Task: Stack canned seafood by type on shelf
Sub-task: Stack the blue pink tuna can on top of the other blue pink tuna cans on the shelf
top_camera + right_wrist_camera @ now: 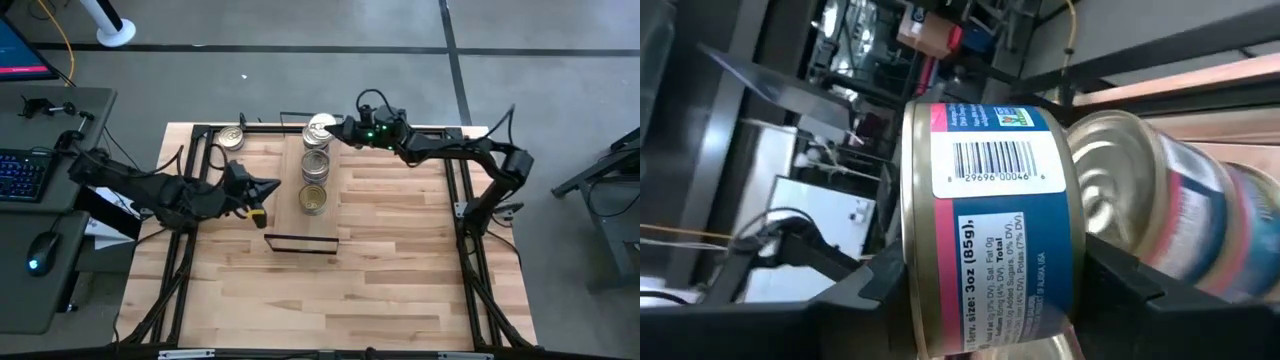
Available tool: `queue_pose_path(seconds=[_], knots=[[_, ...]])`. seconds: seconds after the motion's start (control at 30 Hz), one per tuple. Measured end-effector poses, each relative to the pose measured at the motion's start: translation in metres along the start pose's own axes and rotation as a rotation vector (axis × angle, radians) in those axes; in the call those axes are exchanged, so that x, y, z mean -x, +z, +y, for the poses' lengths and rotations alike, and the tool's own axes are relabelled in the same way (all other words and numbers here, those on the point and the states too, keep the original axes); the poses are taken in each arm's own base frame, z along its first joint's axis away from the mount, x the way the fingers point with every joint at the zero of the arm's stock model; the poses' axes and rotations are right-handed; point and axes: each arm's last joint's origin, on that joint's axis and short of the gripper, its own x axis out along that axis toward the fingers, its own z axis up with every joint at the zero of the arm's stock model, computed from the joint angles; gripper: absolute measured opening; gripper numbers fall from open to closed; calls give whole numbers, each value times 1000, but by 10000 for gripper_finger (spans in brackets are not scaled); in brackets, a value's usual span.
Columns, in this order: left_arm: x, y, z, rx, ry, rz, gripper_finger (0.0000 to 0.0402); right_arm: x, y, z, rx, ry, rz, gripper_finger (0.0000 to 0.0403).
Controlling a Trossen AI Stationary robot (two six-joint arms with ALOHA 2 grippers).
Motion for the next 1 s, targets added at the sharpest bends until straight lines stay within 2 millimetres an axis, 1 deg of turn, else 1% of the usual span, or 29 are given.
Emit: queue_pose_path(seconds=[0.13, 0.27, 0.37, 0.43, 0.57, 0.63, 0.73, 0.9, 1.0], knots=[[-4, 1, 3, -42, -22, 17, 0, -9, 3, 2, -39, 1, -40, 182], [-7, 3, 6, -102, -29, 25, 0, -13, 4, 4, -75, -83, -104, 182], [-8, 5, 8, -133, -43, 29, 0, -16, 3, 8, -71, -163, -111, 183], [-8, 5, 10, -152, -50, 34, 0, -17, 1, 12, -61, -192, -102, 183], [-9, 8, 13, -196, -65, 38, 0, -20, 1, 26, -32, -176, -132, 183], [-9, 9, 15, -206, -67, 38, 0, -21, 1, 29, -30, -188, -139, 183], [-9, 11, 19, -214, -76, 44, 0, -28, -2, 26, -45, -224, -126, 183], [-7, 12, 23, -218, -84, 62, 0, -47, -14, 23, -62, -224, -81, 183], [-4, 11, 26, -217, -87, 74, 0, -53, -16, 23, -62, -226, -79, 183]])
